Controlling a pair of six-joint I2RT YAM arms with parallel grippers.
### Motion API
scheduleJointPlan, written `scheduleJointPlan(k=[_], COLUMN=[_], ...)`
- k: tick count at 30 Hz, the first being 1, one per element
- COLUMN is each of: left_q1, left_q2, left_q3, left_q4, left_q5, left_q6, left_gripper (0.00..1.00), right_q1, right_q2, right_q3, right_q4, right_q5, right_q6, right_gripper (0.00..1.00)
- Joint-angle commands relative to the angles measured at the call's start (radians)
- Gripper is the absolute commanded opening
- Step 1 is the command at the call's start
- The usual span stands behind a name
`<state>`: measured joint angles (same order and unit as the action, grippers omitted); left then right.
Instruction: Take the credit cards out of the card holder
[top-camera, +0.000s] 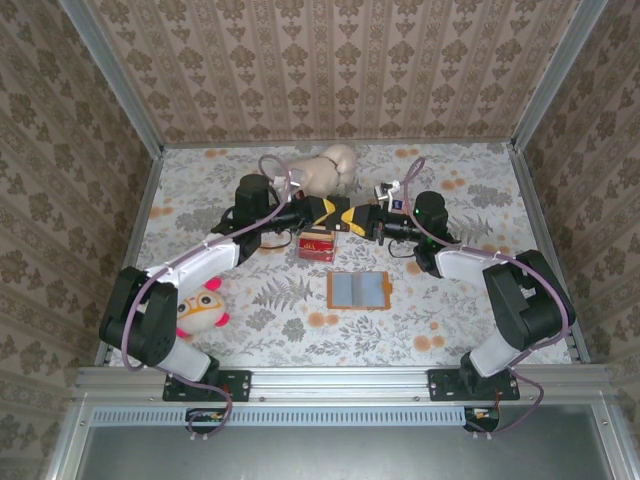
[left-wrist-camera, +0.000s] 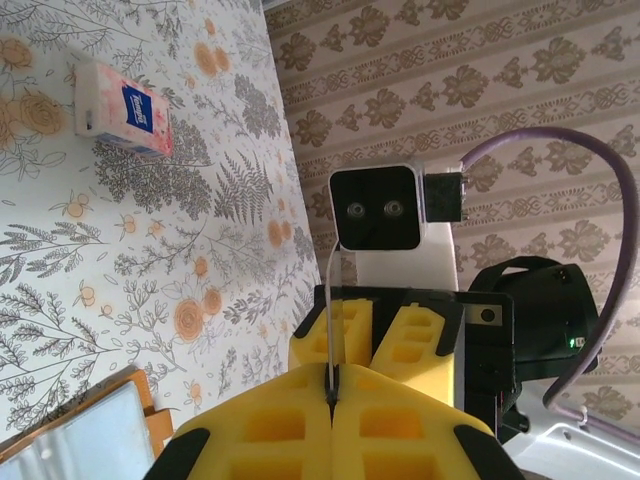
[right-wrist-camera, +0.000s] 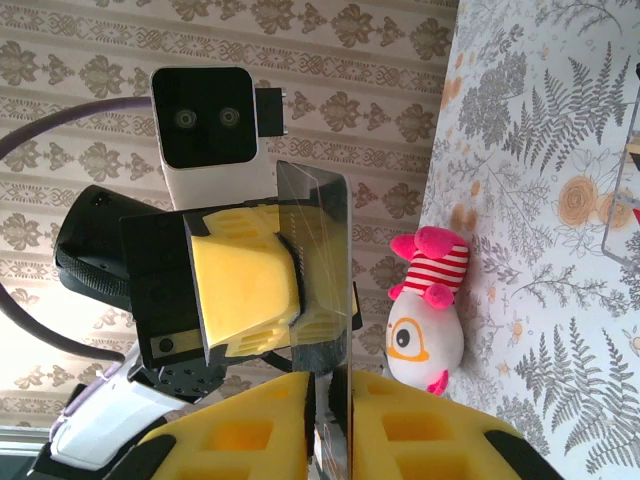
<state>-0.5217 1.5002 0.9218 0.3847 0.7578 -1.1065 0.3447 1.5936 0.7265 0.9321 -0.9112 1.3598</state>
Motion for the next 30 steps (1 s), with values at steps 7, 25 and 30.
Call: scheduleJointPlan(k=[7, 25, 30], left_q1=[0.012, 0.137, 0.155], left_q2=[-0.032, -0.329, -0.379], left_q3=[-0.021, 0.026, 0.003], left_q4=[0.007, -0.915, -0.952], left_q5=[-0.049, -0.657, -0.697], left_q6=[-0.019, 0.470, 0.498], left_gripper=[0.10, 0.92, 1.00], right_q1=[0.034, 0.047, 0.090], right_q2=[0.007, -0.005, 0.063], right_q3=[-0.013, 0.433, 0.593], right_q4=[0.058, -1.124, -1.260], right_q5=[0.058, 0.286, 0.396], right_q6=[0.038, -1.005, -1.324], right_gripper=[0.00, 0.00, 0.00])
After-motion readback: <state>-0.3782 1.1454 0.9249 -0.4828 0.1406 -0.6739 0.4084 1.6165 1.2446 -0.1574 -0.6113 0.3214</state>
